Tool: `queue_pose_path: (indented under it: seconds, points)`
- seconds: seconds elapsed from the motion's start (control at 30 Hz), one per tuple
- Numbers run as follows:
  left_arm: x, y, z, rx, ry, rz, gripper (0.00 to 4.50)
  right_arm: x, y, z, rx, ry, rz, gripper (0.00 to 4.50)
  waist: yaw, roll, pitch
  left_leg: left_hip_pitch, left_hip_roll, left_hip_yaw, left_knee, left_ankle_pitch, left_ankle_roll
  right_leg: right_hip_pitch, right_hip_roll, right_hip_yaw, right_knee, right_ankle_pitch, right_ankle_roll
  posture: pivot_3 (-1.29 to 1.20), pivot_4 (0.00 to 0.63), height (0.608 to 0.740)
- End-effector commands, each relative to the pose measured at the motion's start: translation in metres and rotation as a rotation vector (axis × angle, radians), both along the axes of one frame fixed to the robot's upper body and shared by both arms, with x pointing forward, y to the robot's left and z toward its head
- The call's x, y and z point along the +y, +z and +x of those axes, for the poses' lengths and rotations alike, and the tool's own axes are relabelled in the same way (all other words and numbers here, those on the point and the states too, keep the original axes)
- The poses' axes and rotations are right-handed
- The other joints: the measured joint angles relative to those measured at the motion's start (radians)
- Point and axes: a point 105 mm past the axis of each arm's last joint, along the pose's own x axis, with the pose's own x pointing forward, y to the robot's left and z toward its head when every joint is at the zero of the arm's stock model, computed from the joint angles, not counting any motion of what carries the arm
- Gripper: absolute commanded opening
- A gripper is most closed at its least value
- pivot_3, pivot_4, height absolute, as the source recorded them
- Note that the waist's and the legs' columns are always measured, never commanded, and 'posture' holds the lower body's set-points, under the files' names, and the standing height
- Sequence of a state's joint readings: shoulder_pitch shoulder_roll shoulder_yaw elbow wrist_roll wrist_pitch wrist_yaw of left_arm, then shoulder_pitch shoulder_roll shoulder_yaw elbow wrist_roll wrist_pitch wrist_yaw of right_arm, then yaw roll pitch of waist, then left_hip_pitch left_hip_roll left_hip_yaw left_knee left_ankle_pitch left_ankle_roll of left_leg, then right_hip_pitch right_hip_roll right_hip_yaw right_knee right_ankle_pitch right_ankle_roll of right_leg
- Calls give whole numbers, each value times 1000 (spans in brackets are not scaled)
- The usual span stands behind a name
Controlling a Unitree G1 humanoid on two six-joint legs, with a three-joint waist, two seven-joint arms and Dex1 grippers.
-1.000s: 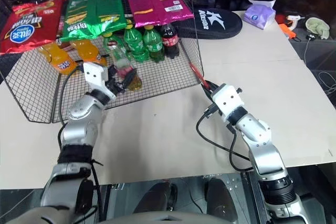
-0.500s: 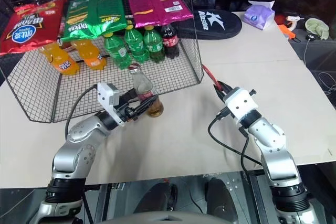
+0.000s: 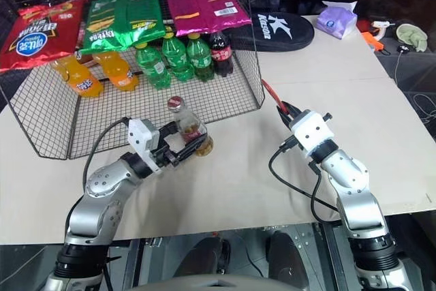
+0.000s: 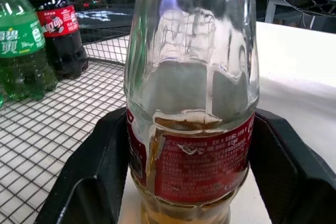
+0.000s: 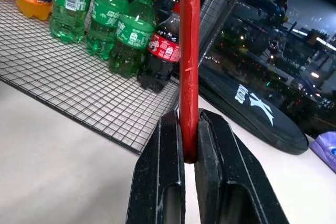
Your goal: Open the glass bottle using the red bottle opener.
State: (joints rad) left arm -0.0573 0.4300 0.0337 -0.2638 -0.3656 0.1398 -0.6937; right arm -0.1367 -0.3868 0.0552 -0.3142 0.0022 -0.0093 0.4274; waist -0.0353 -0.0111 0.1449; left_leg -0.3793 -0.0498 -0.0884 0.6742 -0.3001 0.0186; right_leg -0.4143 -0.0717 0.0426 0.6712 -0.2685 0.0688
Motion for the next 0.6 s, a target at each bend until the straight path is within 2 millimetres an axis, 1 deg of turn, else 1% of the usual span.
queue_pose_path:
  seconds: [0.03, 0.33, 0.47, 0.6]
  points:
    - [-3, 3, -1, -37, -1, 9, 4452, 2, 13, -2, -59, 8, 8, 0, 0, 0, 0, 0, 0, 0, 0, 0, 0, 0, 0, 0, 0, 0, 0, 0, 150, 740]
    - [-2, 4, 3, -52, 9, 3, 4452, 5, 12, -1, -60, 12, 9, 0, 0, 0, 0, 0, 0, 0, 0, 0, 0, 0, 0, 0, 0, 0, 0, 0, 150, 740]
    - [3, 18, 3, -97, 29, -55, 4452, 6, 12, -1, -59, 11, 9, 0, 1, 0, 0, 0, 0, 0, 0, 0, 0, 0, 0, 0, 0, 0, 0, 0, 150, 740]
    - [3, 36, 2, -149, 8, -97, 4452, 7, 10, -2, -53, 15, 7, 0, 1, 0, 0, 0, 0, 0, 0, 0, 0, 0, 0, 0, 0, 0, 0, 0, 150, 740]
